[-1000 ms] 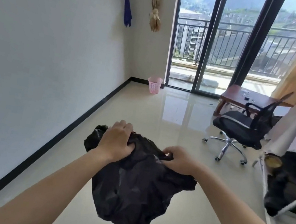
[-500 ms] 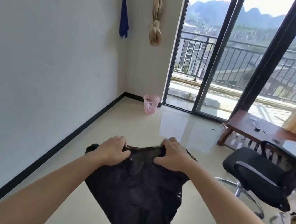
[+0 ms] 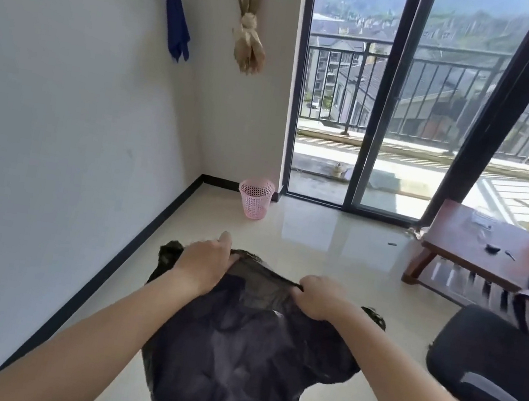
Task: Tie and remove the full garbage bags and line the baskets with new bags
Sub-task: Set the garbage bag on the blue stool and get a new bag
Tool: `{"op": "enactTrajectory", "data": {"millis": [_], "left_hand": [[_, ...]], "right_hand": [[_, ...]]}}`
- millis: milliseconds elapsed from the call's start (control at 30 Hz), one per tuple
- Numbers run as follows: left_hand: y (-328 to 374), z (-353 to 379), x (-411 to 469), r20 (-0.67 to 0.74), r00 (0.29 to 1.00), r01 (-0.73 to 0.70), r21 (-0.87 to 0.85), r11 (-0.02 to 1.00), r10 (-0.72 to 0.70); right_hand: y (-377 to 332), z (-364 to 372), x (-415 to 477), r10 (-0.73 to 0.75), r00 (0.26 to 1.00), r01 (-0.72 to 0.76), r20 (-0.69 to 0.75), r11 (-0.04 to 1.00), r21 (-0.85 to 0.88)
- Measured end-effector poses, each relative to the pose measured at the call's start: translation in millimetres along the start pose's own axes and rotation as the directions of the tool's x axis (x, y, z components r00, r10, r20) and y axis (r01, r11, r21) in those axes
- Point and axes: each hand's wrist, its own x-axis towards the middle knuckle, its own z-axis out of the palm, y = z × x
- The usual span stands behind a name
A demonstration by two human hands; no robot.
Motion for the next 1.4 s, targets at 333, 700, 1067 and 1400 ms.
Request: {"op": "enactTrajectory", "data": {"millis": [333, 700, 1067, 1400], "left_hand": [[-147.4, 35.9, 240.7, 0.127, 0.991, 0.016, 0.23, 0.973, -0.046], [-298.9, 84.3, 541.9, 0.21, 0.961, 0.179, 0.037, 0.983, -0.182], [-332.1, 160.5, 831.8, 0.347, 0.911, 0.283, -0.136, 0.949, -0.222], [-413.7, 173.7, 1060.9, 0.287, 0.946, 0.099, 0.182, 0.978, -0.149]], "right_hand": [[-4.8, -113.9, 265.2, -0.191, 0.981, 0.179, -0.028, 0.956, -0.233], [-21.0, -205.5, 567.5, 0.077, 0.997, -0.071, 0.005, 0.943, -0.326], [45.6, -247.3, 847.7, 0.153, 0.903, -0.065, 0.403, 0.972, -0.224], [43.6, -344.4, 1085.5, 0.102, 0.98, -0.13, -0.168, 0.978, -0.166]]}}
